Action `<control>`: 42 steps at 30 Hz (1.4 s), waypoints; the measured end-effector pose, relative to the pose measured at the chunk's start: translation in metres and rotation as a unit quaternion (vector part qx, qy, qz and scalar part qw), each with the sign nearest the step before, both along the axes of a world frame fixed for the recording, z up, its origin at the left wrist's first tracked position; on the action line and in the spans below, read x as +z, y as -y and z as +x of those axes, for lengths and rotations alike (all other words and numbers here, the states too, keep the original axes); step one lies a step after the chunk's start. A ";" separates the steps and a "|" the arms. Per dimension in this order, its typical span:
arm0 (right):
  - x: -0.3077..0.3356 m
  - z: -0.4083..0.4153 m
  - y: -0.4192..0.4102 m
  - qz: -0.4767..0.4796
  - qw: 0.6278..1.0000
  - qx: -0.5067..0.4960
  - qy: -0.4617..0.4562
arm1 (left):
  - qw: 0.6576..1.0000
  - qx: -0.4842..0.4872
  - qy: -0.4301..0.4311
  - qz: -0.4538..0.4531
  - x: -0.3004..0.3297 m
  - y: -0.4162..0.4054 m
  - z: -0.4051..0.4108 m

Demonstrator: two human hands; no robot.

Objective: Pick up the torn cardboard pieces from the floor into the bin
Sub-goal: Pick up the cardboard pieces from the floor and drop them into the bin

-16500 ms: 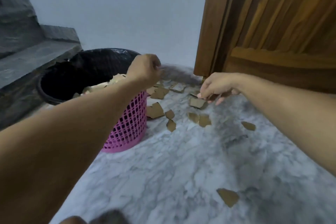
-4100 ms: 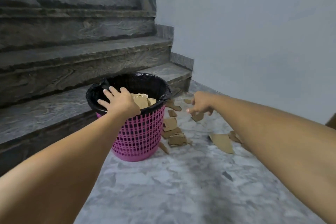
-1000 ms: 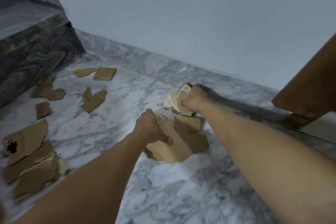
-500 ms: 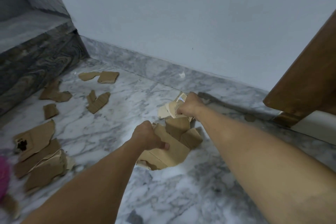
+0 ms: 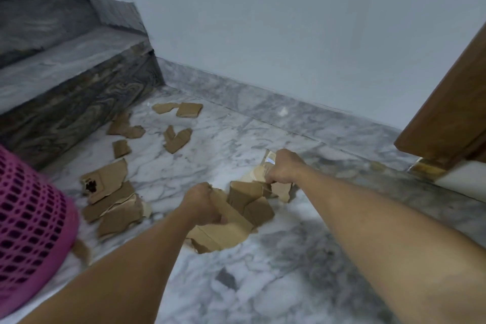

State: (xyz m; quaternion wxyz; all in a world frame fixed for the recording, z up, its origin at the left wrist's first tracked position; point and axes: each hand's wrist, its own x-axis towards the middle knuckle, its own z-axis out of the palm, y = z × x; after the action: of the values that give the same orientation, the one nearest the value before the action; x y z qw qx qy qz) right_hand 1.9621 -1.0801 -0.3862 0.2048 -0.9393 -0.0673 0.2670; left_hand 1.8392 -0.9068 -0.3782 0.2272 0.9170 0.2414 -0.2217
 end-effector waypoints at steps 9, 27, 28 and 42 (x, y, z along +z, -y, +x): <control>0.023 -0.038 -0.020 0.029 0.999 -0.006 -0.034 | 0.998 0.004 0.007 0.063 0.045 -0.052 -0.054; 0.010 -0.095 -0.064 -0.070 0.993 0.073 -0.054 | 0.993 0.061 0.050 0.090 0.090 -0.126 -0.110; 0.014 -0.097 -0.065 -0.068 0.993 0.080 -0.055 | 0.992 0.064 0.058 0.092 0.097 -0.125 -0.112; 0.200 -0.124 -0.117 0.141 0.981 0.115 0.060 | 0.958 0.149 0.228 0.090 0.266 -0.160 -0.167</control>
State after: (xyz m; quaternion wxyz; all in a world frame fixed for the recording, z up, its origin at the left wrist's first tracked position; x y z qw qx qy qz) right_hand 1.8378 -0.9628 -0.1863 0.2992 -0.9012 -0.2238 0.2195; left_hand 1.6726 -0.7465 -0.1121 0.2236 0.9134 0.3360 0.0525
